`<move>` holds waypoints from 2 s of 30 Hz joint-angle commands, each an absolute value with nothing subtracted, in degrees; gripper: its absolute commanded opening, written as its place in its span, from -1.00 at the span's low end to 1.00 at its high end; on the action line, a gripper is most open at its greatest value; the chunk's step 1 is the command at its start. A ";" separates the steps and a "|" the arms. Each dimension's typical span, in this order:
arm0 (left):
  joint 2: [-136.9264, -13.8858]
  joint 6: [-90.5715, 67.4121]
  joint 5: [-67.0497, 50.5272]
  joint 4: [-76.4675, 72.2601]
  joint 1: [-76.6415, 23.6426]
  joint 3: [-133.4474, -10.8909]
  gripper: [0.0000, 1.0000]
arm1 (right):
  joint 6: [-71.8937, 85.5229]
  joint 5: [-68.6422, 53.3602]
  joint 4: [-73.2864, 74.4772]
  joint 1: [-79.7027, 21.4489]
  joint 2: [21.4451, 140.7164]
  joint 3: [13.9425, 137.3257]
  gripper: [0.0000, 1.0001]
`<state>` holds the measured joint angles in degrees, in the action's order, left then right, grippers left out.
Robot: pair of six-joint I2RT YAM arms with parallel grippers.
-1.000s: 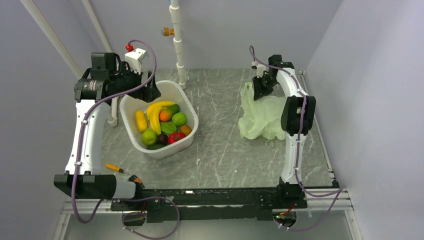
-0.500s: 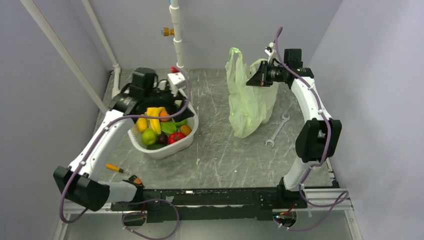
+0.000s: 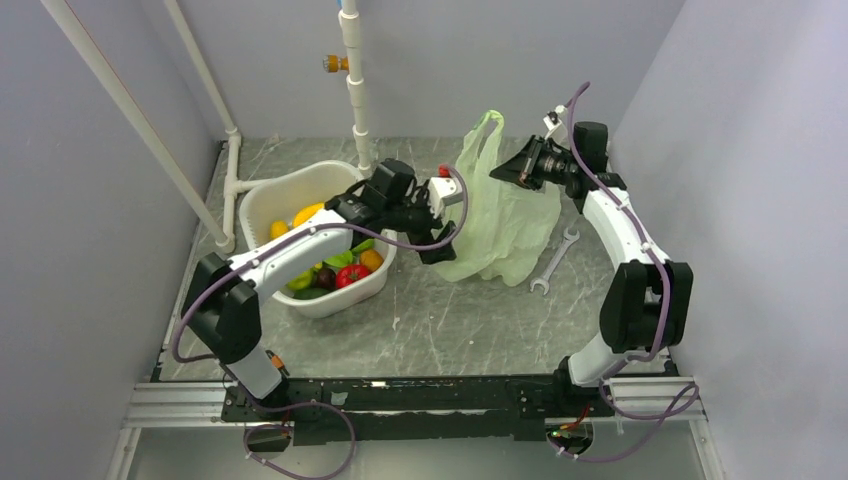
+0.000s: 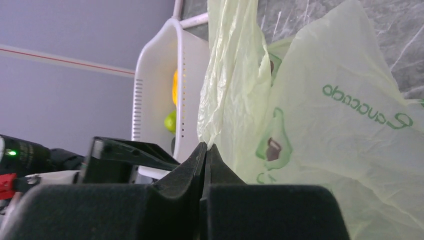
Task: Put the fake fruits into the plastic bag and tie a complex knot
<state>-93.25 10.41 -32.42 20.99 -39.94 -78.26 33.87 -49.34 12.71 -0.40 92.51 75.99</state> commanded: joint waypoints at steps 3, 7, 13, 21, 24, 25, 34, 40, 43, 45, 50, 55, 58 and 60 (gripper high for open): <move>-101.67 7.58 -27.75 24.69 -40.93 -87.95 -0.10 | 37.59 -47.99 6.88 2.82 86.60 72.40 -1.00; -101.05 10.39 -33.08 28.86 -40.05 -88.64 -1.00 | 33.73 -46.76 11.87 7.59 85.81 72.26 -1.00; -92.70 21.58 -36.69 31.98 -37.33 -79.64 -1.00 | 19.65 -39.56 20.32 20.02 86.64 74.13 -1.00; -93.76 33.23 -38.22 32.30 -38.50 -81.98 -1.00 | -5.79 -53.41 41.85 17.91 92.93 86.39 0.88; -94.26 39.66 -35.39 31.73 -39.32 -83.79 -1.00 | -10.13 -50.30 39.29 14.37 91.86 89.65 0.99; -93.87 41.72 -34.86 30.99 -39.46 -83.55 -1.00 | -12.59 -48.10 39.75 12.31 92.56 91.49 0.99; -89.76 55.07 -30.95 28.66 -41.47 -78.83 -1.00 | -18.44 -33.02 42.97 1.05 105.69 101.07 0.99; -90.34 58.83 -28.95 26.90 -41.47 -79.08 -1.00 | -19.35 -42.05 43.09 -1.76 113.16 102.82 0.99; -88.80 64.36 -27.85 23.25 -41.75 -75.79 -1.00 | -15.67 -44.67 38.76 -3.19 115.03 102.57 0.99; -88.31 68.67 -26.66 22.75 -41.95 -74.84 -1.00 | -10.07 -48.17 37.74 -3.23 116.07 103.97 0.99; -87.53 73.87 -25.99 21.63 -42.10 -74.32 -1.00 | 4.79 -50.92 32.10 -3.15 115.48 103.31 0.99; -86.94 75.77 -25.27 19.41 -42.42 -74.22 -1.00 | 12.60 -44.81 29.63 -4.09 117.77 103.51 0.99; -86.81 76.05 -24.98 18.95 -42.38 -74.79 -1.00 | 12.95 -42.83 32.67 -4.45 120.98 105.66 0.99; -86.40 76.20 -24.83 17.97 -42.41 -74.24 -1.00 | 12.92 -45.00 33.09 -4.42 122.22 106.21 0.87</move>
<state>-89.03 73.84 -24.62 21.50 -42.06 -74.15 9.21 -44.88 32.84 -3.90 119.31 103.37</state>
